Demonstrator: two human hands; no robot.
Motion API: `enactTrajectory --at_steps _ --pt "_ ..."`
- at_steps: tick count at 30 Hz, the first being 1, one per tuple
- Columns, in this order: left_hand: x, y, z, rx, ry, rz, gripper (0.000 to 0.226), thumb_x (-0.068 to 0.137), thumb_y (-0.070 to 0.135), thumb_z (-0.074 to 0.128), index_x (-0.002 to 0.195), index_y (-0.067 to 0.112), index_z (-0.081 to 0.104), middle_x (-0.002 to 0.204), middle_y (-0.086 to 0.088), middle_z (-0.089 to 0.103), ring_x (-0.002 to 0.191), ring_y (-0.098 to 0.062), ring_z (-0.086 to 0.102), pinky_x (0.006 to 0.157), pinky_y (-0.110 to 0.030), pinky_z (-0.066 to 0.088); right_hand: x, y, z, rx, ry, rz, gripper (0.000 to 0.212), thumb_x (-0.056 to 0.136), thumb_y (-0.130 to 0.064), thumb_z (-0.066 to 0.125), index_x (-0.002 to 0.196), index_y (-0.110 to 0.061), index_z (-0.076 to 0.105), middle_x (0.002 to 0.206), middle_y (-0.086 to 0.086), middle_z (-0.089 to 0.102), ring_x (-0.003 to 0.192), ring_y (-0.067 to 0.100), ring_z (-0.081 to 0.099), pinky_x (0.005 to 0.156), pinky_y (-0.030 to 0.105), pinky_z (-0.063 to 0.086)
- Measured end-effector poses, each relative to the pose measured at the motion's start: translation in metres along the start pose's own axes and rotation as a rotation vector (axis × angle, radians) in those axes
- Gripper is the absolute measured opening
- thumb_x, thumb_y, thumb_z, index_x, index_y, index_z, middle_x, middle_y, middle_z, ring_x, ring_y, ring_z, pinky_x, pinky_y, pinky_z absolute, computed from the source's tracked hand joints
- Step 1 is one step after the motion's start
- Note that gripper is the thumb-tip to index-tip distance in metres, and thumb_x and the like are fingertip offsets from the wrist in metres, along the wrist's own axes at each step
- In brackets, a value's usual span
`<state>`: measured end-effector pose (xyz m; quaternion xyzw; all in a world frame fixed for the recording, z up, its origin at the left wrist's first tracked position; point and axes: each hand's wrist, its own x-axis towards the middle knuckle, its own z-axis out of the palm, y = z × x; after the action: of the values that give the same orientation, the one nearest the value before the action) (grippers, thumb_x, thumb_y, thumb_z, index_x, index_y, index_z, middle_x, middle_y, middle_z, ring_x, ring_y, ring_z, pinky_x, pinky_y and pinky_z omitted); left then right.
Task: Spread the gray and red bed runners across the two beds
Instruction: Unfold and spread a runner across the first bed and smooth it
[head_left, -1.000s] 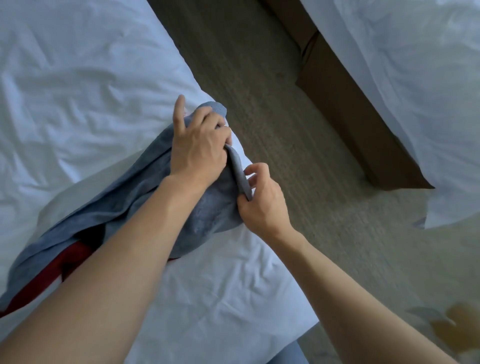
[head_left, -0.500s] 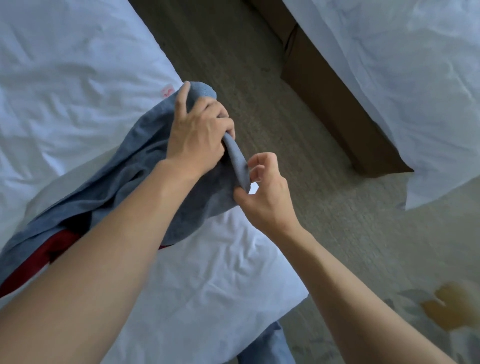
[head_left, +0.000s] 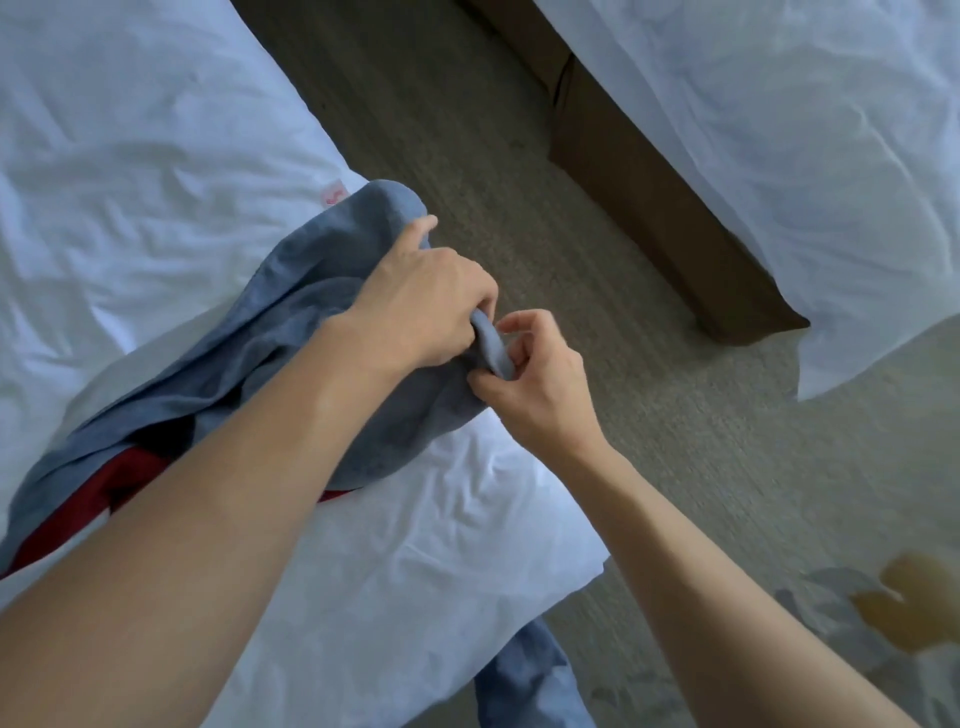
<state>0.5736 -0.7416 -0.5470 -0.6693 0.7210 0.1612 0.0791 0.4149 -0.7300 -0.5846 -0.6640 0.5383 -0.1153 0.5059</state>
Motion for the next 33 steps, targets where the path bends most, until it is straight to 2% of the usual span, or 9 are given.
enactTrajectory --at_steps 4,8,11,14,19,23,27,30,33 --pt "-0.007 -0.011 -0.005 -0.038 0.108 -0.168 0.015 0.088 0.017 0.057 0.081 0.031 0.059 0.086 0.005 0.065 0.099 -0.020 0.059 0.114 -0.040 0.022 -0.003 -0.001 0.002 -0.058 -0.128 -0.032 0.019 0.073 -0.021 0.073 0.072 -0.010 0.058 0.081 0.000 0.058 0.078 0.012 0.054 0.069 0.032 0.048" --pt "-0.013 -0.017 0.003 -0.052 0.153 -0.274 0.018 0.085 0.011 0.057 0.085 0.028 0.063 0.089 0.002 0.066 0.099 -0.023 0.058 0.112 -0.040 0.022 -0.002 -0.003 -0.003 0.147 -0.146 0.004 0.010 0.072 -0.023 0.075 0.072 -0.018 0.067 0.101 -0.016 0.062 0.095 -0.002 0.058 0.079 0.017 0.046" --pt "-0.010 -0.016 0.003 -0.049 0.261 -0.350 0.015 0.085 0.008 0.059 0.083 0.022 0.064 0.080 0.000 0.058 0.105 -0.032 0.053 0.108 -0.042 0.023 -0.004 -0.003 -0.007 0.259 -0.133 0.031 0.033 0.068 -0.024 0.071 0.056 -0.017 0.041 0.059 -0.011 0.045 0.054 0.010 0.043 0.049 0.028 0.036" --pt "0.000 -0.014 0.000 0.005 0.187 -0.274 0.016 0.083 0.009 0.060 0.082 0.025 0.060 0.085 0.002 0.061 0.102 -0.029 0.055 0.109 -0.044 0.023 -0.008 0.005 -0.009 0.068 -0.049 -0.026 0.039 0.068 -0.027 0.069 0.058 -0.017 0.033 0.050 -0.009 0.035 0.050 0.008 0.033 0.047 0.029 0.029" --pt "0.009 0.014 0.008 -0.008 -0.118 0.022 0.025 0.082 0.026 0.057 0.102 0.039 0.061 0.102 0.012 0.057 0.112 -0.015 0.053 0.118 -0.051 -0.001 -0.013 0.030 -0.013 -0.431 0.133 -0.161 0.029 0.075 -0.030 0.074 0.074 -0.018 0.047 0.055 -0.004 0.048 0.060 0.021 0.040 0.067 0.028 0.029" --pt "0.009 0.038 0.023 0.035 -0.151 0.200 0.013 0.086 0.023 0.052 0.084 0.035 0.056 0.082 0.012 0.055 0.095 -0.014 0.059 0.119 -0.044 0.011 -0.011 0.038 -0.017 -0.492 0.298 -0.194 0.027 0.081 -0.028 0.075 0.074 -0.011 0.055 0.048 0.000 0.049 0.051 0.022 0.037 0.086 0.036 0.049" --pt "0.018 0.020 0.024 0.063 -0.025 0.043 0.019 0.084 0.016 0.053 0.081 0.034 0.058 0.090 0.009 0.062 0.095 -0.015 0.061 0.110 -0.040 0.025 -0.007 0.040 -0.028 -0.432 0.088 -0.216 0.021 0.079 -0.029 0.068 0.075 -0.017 0.051 0.055 -0.009 0.052 0.057 0.017 0.048 0.118 0.038 0.022" --pt "0.019 0.017 0.025 0.103 -0.041 0.005 0.016 0.084 0.018 0.052 0.085 0.031 0.061 0.091 0.008 0.061 0.097 -0.016 0.059 0.109 -0.040 0.026 -0.006 0.033 -0.030 -0.315 -0.020 -0.248 0.021 0.072 -0.007 0.061 0.078 -0.018 0.044 0.065 -0.011 0.044 0.063 0.021 0.045 0.084 0.037 0.049" --pt "0.017 0.033 0.033 0.050 -0.100 0.200 0.008 0.083 0.021 0.051 0.083 0.030 0.052 0.085 0.009 0.059 0.084 -0.016 0.054 0.109 -0.038 0.032 -0.007 0.034 -0.027 -0.407 0.054 -0.257 0.020 0.073 -0.004 0.056 0.085 -0.018 0.048 0.076 -0.007 0.052 0.070 0.026 0.051 0.058 0.038 0.045"
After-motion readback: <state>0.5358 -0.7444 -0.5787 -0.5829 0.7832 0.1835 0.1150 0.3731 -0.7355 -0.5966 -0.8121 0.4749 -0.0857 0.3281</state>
